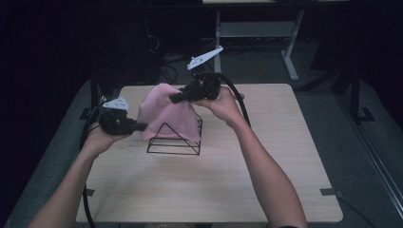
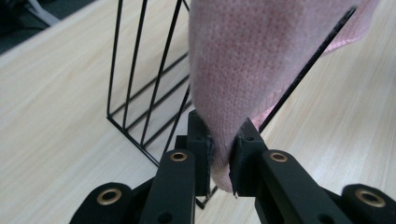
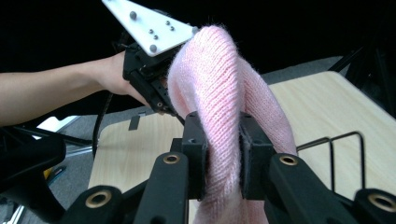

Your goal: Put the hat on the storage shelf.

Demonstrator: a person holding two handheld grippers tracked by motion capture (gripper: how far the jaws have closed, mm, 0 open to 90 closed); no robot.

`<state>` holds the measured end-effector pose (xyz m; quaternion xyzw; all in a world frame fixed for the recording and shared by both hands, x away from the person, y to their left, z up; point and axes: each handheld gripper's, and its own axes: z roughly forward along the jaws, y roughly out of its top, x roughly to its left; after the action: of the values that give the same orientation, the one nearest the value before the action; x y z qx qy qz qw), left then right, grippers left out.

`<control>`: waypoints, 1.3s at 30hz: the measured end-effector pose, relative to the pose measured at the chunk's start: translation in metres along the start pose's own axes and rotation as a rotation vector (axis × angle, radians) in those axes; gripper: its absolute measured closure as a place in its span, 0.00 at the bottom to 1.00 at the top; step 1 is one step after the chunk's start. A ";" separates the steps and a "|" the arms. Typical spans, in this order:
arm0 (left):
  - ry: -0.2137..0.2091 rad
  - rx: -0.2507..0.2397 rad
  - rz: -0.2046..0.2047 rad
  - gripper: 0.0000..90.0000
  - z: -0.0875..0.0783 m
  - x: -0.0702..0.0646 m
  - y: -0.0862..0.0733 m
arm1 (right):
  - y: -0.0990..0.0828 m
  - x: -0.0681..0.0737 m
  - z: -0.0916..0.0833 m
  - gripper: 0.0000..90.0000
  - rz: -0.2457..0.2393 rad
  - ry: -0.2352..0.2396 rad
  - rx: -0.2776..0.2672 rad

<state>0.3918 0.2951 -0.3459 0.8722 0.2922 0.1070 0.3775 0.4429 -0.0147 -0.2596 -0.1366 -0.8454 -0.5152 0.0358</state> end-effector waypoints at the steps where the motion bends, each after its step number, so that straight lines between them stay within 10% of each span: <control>1: 0.002 0.005 -0.002 0.90 0.001 0.000 -0.001 | -0.002 0.000 0.002 0.84 -0.002 0.001 0.004; 39: 0.024 0.117 0.010 0.90 0.035 0.004 -0.028 | -0.046 -0.005 0.027 0.72 0.072 0.054 0.082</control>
<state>0.3972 0.2923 -0.3904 0.8930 0.2980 0.1020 0.3216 0.4374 -0.0114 -0.3132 -0.1513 -0.8591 -0.4818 0.0827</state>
